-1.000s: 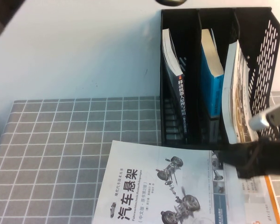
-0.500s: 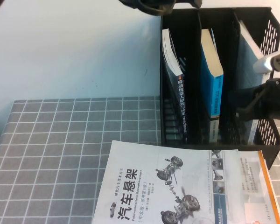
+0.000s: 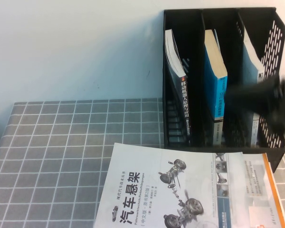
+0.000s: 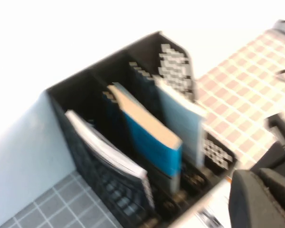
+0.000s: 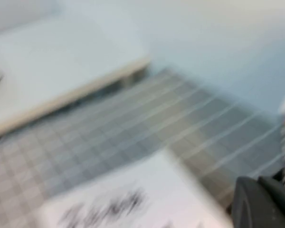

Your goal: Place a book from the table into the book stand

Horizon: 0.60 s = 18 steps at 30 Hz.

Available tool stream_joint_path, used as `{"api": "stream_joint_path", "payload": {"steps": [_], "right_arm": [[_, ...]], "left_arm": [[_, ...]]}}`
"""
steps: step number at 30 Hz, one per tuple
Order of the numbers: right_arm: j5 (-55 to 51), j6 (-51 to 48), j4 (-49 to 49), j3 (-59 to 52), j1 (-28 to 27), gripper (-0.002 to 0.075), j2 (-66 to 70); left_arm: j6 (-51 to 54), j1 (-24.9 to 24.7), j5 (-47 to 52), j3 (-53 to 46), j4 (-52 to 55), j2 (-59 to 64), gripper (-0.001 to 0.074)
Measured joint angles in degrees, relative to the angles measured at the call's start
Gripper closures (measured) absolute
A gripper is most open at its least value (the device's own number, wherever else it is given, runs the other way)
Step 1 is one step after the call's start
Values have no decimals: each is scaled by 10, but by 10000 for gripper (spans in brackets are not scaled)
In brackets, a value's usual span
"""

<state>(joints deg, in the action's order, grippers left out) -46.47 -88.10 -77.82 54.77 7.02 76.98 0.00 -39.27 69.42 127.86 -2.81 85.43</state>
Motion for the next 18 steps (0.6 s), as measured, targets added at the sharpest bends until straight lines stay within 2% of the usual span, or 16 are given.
{"api": "stream_joint_path", "payload": {"steps": [2,5,8,11,14,18], "right_arm": [[-45,75,98,0,0,729,-20],[-113,250,286,0,0,729,-49],[-148,385,445,0,0,729,-81],[-154,490,578,0,0,729,-131],[-150,571,680,0,0,729,-189],[-138,601,716,0,0,729,-274]], "left_arm": [[19,0,23,0,-19,-25,734],[40,0,30,-10,-27,-66,734],[55,0,30,-61,-19,-106,734],[55,0,30,-152,1,-151,734],[42,0,9,-265,28,-210,734],[0,0,-88,-435,54,-287,734]]}}
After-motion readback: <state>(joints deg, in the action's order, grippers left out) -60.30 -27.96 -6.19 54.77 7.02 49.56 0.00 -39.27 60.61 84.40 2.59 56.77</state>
